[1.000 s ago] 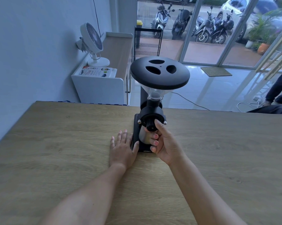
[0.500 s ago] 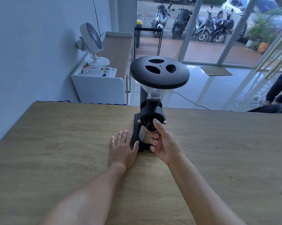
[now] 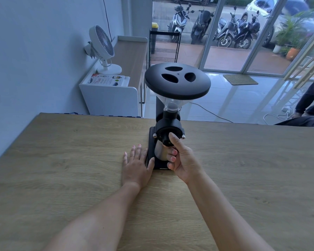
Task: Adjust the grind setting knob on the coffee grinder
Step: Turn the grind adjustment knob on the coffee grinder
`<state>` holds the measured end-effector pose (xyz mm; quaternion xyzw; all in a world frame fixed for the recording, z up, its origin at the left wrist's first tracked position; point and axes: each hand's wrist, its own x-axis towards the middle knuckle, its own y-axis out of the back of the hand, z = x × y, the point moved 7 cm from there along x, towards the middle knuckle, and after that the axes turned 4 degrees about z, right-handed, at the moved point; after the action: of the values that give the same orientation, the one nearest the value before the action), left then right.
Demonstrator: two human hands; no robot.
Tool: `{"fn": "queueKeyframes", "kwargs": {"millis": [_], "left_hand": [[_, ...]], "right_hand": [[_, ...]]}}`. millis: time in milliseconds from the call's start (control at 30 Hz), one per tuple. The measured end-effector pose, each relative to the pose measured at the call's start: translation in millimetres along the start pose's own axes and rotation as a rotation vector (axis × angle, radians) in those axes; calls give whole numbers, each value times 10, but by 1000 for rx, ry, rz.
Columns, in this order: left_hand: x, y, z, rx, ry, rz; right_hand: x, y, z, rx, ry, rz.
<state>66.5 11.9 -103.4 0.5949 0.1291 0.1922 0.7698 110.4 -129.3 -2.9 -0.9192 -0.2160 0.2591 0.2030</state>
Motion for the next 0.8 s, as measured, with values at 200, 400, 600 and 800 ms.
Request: {"fn": "queueKeyframes", "kwargs": {"millis": [200,400,600,800], "left_hand": [[3,2,0,-2,0,-1],[-6,11,2,8,-2,-10],[-7,28,14,1,-4,-8],[-10,16,8,11,-5,-14]], "right_hand": [[-1,-1,0,-1,1,1],[-1,3,5,-1,2,-3],[-11,6,3,-10,-2,2],[-7,18,7,-12,-8,7]]}}
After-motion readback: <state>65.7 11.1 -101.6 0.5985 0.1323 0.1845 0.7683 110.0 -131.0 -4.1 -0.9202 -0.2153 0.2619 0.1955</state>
